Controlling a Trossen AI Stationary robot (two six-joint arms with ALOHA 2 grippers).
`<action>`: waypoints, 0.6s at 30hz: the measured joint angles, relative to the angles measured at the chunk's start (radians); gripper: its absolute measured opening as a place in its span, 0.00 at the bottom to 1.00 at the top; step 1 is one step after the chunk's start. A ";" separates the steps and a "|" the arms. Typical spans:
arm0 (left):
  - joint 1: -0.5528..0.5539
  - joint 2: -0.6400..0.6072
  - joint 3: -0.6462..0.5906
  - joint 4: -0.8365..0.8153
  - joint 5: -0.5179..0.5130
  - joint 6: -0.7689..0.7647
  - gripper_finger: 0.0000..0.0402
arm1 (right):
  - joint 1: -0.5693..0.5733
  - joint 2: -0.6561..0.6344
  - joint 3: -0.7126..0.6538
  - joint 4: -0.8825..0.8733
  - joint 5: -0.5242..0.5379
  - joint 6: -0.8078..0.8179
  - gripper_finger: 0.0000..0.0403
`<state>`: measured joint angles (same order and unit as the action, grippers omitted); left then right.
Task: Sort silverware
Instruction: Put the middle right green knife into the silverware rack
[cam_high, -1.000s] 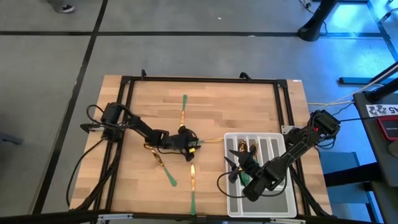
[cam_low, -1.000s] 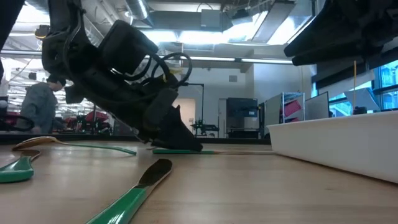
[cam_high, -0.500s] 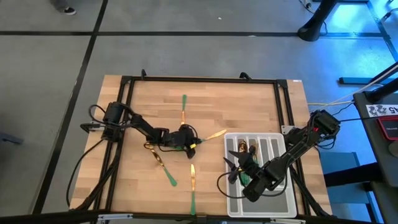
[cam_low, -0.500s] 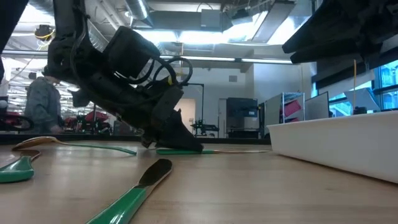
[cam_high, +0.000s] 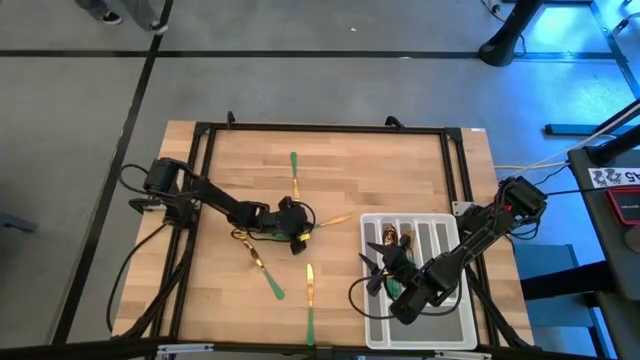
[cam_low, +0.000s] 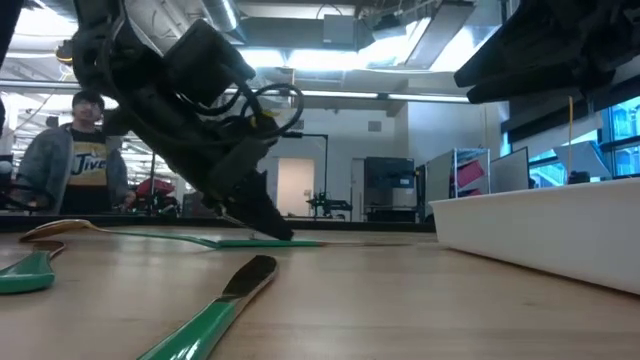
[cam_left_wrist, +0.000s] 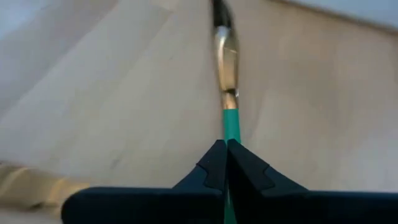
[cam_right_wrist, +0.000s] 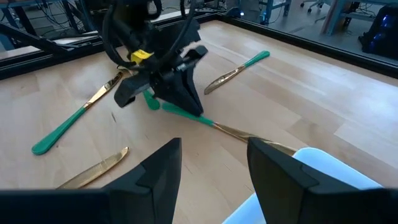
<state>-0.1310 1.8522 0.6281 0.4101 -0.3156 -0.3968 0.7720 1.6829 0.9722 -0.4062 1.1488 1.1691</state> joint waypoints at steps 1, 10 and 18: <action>0.000 -0.022 -0.003 -0.020 -0.014 0.019 0.00 | 0.000 0.000 0.000 -0.001 0.000 0.000 0.45; -0.006 -0.139 -0.010 0.020 -0.004 0.198 0.10 | 0.000 0.000 0.000 -0.006 -0.002 0.000 0.45; 0.060 -0.023 -0.009 0.105 -0.084 0.206 0.43 | 0.000 0.000 0.000 -0.011 0.011 -0.008 0.45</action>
<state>-0.0711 1.8294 0.6189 0.5149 -0.3993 -0.1903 0.7720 1.6829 0.9726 -0.4170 1.1595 1.1606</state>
